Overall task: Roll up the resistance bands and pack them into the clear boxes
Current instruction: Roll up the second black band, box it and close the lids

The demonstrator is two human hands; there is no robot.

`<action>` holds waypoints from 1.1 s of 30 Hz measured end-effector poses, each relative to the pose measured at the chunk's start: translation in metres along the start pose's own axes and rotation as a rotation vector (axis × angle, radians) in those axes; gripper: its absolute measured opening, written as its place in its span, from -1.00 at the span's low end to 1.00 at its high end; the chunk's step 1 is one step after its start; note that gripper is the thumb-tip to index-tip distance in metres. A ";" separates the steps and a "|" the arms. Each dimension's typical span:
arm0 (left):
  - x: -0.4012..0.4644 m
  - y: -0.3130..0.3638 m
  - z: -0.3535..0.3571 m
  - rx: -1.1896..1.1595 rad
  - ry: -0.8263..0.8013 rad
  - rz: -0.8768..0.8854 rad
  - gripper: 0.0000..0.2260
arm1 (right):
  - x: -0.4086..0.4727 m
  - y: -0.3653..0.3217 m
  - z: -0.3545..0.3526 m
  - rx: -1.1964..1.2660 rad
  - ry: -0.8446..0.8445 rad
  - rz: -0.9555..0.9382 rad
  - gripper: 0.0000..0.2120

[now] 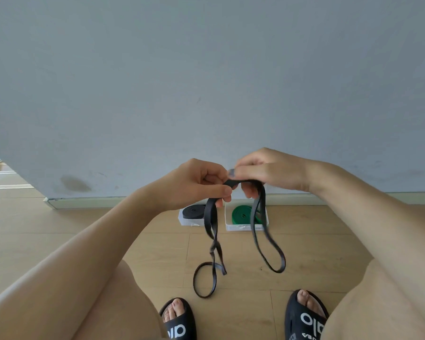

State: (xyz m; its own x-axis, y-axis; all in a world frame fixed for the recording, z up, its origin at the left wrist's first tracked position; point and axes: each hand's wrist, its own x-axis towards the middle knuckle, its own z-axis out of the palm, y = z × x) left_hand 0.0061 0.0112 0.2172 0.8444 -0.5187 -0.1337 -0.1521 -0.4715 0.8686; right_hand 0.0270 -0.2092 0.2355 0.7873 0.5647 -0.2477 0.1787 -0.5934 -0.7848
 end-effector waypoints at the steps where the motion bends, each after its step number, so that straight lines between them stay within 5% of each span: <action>1: 0.000 0.000 0.000 0.000 0.007 0.004 -0.95 | 0.002 0.000 0.004 -0.064 0.026 -0.008 -0.62; 16: -0.006 -0.003 0.008 -0.002 0.035 -0.020 -0.82 | -0.002 0.001 -0.014 0.032 0.269 -0.022 -0.58; 24: -0.007 0.002 0.003 0.049 0.145 0.051 -0.81 | -0.009 0.004 -0.021 0.118 0.219 -0.016 -0.60; 33: -0.007 -0.007 -0.008 -0.126 0.011 -0.036 -0.75 | -0.010 0.007 -0.020 0.059 0.141 -0.002 -0.62</action>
State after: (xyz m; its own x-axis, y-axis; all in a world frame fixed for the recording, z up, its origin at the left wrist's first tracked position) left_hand 0.0052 0.0238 0.2153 0.8537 -0.4951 -0.1616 -0.0564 -0.3964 0.9163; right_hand 0.0324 -0.2306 0.2437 0.8625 0.4778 -0.1670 0.1492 -0.5552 -0.8182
